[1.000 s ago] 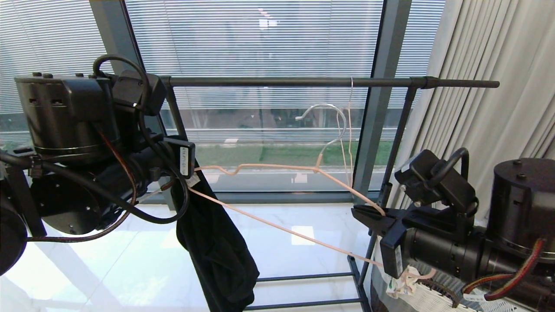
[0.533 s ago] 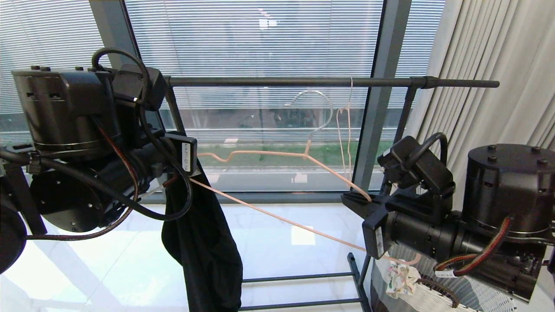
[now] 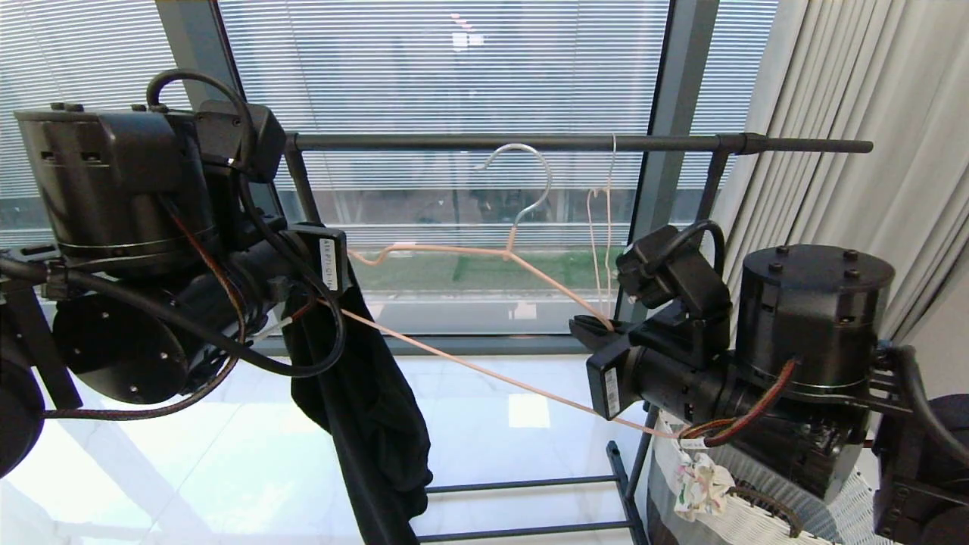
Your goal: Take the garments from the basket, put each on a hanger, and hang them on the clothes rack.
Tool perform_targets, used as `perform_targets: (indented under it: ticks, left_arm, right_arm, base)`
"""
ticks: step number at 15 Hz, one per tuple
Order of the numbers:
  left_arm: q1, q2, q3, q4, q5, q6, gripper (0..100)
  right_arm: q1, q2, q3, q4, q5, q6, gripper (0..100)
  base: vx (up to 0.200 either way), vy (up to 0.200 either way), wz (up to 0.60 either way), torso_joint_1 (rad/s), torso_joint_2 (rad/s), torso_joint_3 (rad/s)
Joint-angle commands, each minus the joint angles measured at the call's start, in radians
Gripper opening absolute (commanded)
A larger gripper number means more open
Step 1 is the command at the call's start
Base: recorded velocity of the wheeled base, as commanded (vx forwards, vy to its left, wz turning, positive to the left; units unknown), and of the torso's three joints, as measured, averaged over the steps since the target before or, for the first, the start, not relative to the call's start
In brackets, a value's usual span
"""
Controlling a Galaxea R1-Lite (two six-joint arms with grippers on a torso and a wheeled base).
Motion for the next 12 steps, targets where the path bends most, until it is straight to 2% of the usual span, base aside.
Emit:
perform_targets:
  ticks: [1, 4, 8, 12]
  left_arm:
    - [-0.007, -0.003, -0.004, 0.000, 0.001, -0.003, 0]
    - [-0.101, -0.006, -0.014, 0.000, 0.001, -0.060, 0]
    - [-0.229, -0.005, -0.030, 0.000, 0.001, -0.094, 0]
    - [-0.274, -0.020, -0.027, 0.000, 0.001, -0.098, 0]
  right_arm:
    - [0.009, 0.041, -0.014, -0.002, -0.001, 0.001, 0]
    - [0.020, 0.090, -0.078, -0.002, -0.003, 0.001, 0]
    - [0.035, 0.161, -0.149, -0.002, -0.003, 0.001, 0]
    - [0.036, 0.196, -0.192, -0.002, -0.004, 0.001, 0]
  base:
    - [0.000, 0.000, 0.00, 0.000, 0.00, 0.000]
    - [0.000, 0.000, 0.00, 0.000, 0.00, 0.000]
    - [0.000, 0.000, 0.00, 0.000, 0.00, 0.000]
    - [0.000, 0.000, 0.00, 0.000, 0.00, 0.000]
